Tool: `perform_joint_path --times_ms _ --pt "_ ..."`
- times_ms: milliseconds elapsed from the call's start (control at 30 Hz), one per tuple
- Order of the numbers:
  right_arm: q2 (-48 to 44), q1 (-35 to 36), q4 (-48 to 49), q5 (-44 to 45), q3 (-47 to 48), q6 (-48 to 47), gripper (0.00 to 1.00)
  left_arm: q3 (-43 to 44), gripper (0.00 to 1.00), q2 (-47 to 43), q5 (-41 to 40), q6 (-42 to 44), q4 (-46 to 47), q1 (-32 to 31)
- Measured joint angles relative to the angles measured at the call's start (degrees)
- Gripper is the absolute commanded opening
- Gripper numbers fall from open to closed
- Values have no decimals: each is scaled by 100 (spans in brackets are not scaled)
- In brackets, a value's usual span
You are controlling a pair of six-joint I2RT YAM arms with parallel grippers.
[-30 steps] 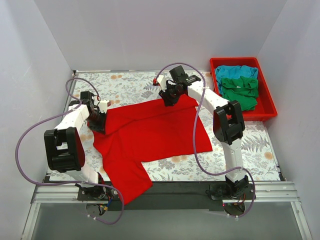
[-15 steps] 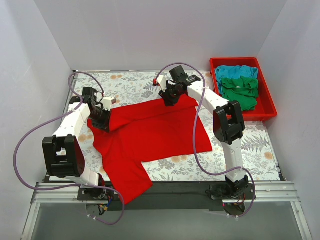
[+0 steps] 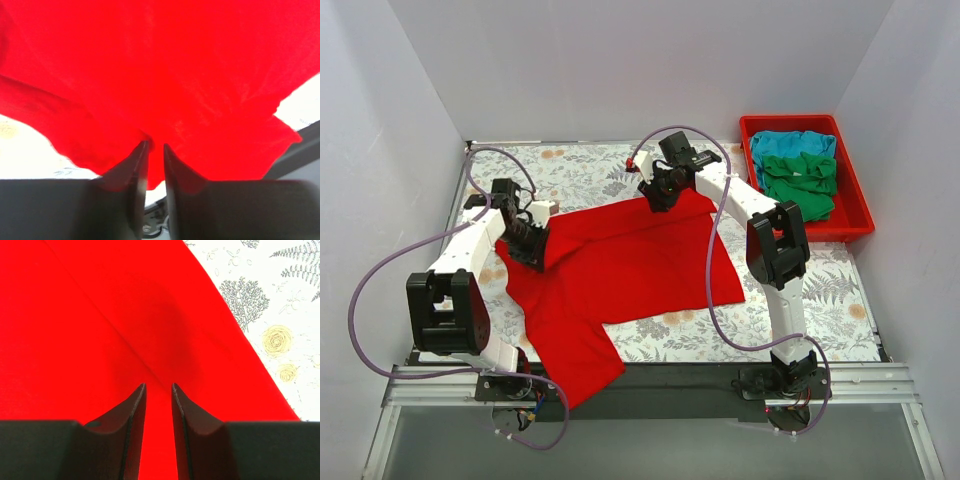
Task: Fold and stack the t-shirts
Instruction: Fold the tshirt
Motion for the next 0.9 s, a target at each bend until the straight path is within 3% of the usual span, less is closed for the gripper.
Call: perform_joint_path --times_ms 100,333,700,900 --pt "0 -15 -13 28 0 -28 33 -90 36 2 7 114 -52 -92" --pt "0 -297 -188 52 0 -111 33 101 47 74 35 83 133 -105" --pt "0 -680 -289 155 -81 -114 33 1198 48 1832 72 -619 1316 337" --pt "0 -780 -297 153 -160 -114 33 1469 48 2190 153 -654 1526 428"
